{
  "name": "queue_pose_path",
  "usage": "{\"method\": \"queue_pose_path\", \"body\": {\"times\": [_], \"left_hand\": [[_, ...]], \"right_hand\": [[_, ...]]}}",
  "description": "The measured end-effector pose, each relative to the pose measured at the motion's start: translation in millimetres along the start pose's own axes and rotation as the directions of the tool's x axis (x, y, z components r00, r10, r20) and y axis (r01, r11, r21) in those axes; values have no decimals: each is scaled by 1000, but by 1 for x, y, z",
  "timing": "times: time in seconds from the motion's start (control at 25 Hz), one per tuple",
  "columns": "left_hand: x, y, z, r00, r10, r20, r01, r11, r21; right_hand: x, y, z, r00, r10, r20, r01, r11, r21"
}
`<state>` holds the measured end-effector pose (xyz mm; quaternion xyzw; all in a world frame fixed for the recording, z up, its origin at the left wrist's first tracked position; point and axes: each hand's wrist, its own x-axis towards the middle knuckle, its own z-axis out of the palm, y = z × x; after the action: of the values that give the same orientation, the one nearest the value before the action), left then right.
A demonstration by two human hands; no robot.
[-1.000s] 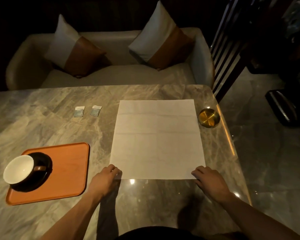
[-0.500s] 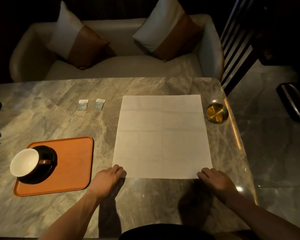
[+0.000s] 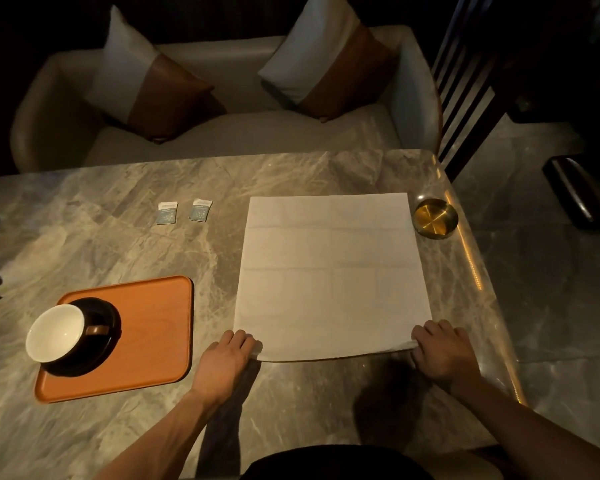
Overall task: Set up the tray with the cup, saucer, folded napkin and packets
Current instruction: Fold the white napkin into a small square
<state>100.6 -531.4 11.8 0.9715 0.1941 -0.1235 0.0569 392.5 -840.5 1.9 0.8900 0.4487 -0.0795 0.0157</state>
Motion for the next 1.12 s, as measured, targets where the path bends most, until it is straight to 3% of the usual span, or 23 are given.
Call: {"method": "queue_pose_path", "body": {"times": [0.28,0.44,0.6,0.76,0.88,1.12], "left_hand": [[-27,-11,0,999,-13,-46,8,994,-108],[-48,-14,0,998,-55,-10,51,975,-216],[-68,-12,-3,995,-96,38,104,924,-367],[-85,-9,-8,983,-169,68,179,824,-537],[-83,-12,-14,976,-196,93,210,743,-636],[-48,-24,-34,937,-337,92,265,514,-815]], "right_hand": [[-25,13,-3,974,118,196,-151,975,163],[-39,14,-17,963,88,256,-141,970,197],[-51,13,-30,936,80,342,-212,905,369],[-63,22,-41,864,-18,503,-264,835,482],[-55,32,-53,832,-68,550,-256,833,490],[-11,40,-75,919,-8,395,-245,774,584]]}}
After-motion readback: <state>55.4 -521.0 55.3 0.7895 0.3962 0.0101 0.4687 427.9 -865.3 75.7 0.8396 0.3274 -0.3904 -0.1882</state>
